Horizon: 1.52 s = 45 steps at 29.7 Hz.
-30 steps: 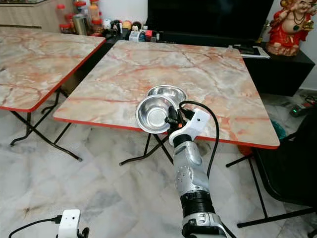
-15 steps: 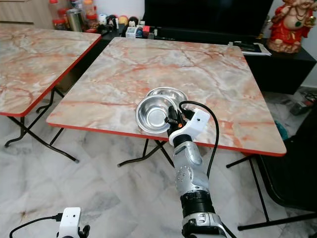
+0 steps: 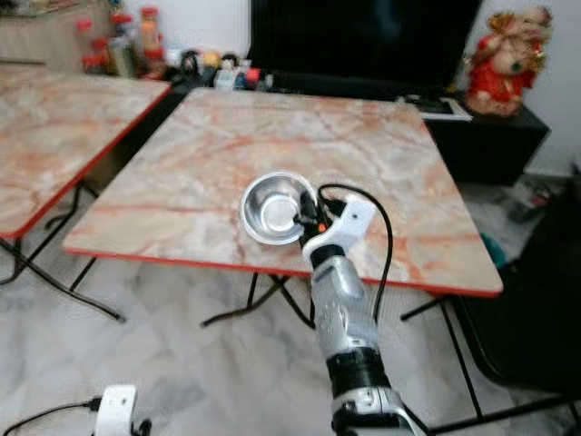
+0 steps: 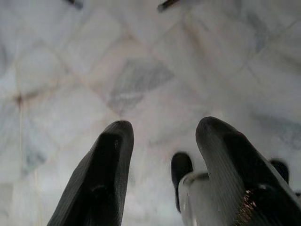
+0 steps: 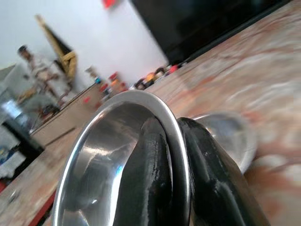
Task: Setting the table
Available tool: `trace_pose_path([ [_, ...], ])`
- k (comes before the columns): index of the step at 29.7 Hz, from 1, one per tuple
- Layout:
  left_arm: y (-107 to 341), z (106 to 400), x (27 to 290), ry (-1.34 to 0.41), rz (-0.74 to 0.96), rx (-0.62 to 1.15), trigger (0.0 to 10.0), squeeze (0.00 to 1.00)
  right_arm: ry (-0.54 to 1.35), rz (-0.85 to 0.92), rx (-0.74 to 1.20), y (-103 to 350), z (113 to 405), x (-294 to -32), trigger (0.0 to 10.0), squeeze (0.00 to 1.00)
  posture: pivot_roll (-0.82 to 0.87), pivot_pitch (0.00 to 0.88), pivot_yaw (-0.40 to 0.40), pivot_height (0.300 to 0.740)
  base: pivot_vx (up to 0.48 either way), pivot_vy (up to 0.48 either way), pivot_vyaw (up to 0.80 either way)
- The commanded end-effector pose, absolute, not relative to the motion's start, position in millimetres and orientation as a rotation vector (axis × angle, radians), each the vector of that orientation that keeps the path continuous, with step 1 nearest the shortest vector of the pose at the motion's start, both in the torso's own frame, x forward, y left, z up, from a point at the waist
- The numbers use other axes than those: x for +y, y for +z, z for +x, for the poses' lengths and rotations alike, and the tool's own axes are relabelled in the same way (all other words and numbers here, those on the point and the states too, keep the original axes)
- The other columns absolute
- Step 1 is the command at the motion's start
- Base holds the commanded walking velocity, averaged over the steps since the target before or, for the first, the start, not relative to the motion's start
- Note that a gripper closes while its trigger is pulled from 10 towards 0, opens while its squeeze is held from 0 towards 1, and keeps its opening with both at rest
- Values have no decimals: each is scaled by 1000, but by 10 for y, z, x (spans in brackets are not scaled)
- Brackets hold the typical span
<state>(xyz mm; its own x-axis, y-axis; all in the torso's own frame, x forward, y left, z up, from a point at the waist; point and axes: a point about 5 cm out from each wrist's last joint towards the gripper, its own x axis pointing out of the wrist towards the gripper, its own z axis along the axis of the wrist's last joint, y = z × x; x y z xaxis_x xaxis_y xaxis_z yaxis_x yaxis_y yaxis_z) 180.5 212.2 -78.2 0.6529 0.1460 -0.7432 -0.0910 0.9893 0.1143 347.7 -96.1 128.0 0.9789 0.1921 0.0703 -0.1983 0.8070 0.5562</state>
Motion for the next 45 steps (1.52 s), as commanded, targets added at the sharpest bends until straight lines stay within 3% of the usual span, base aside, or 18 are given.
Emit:
trace_pose_path([
  [1, -787, 1825, 2039, 120, 49, 844, 10000, 0, 205, 624, -31, 1337, 3492, -916, 10000, 0, -37, 0, -21, 740, 296, 0, 0],
  [45, -782, 1839, 2038, 119, 51, 843, 10000, 0, 240, 576, -40, 1347, 3487, -867, 10000, 0, -35, 0, -18, 740, 289, 0, 72],
])
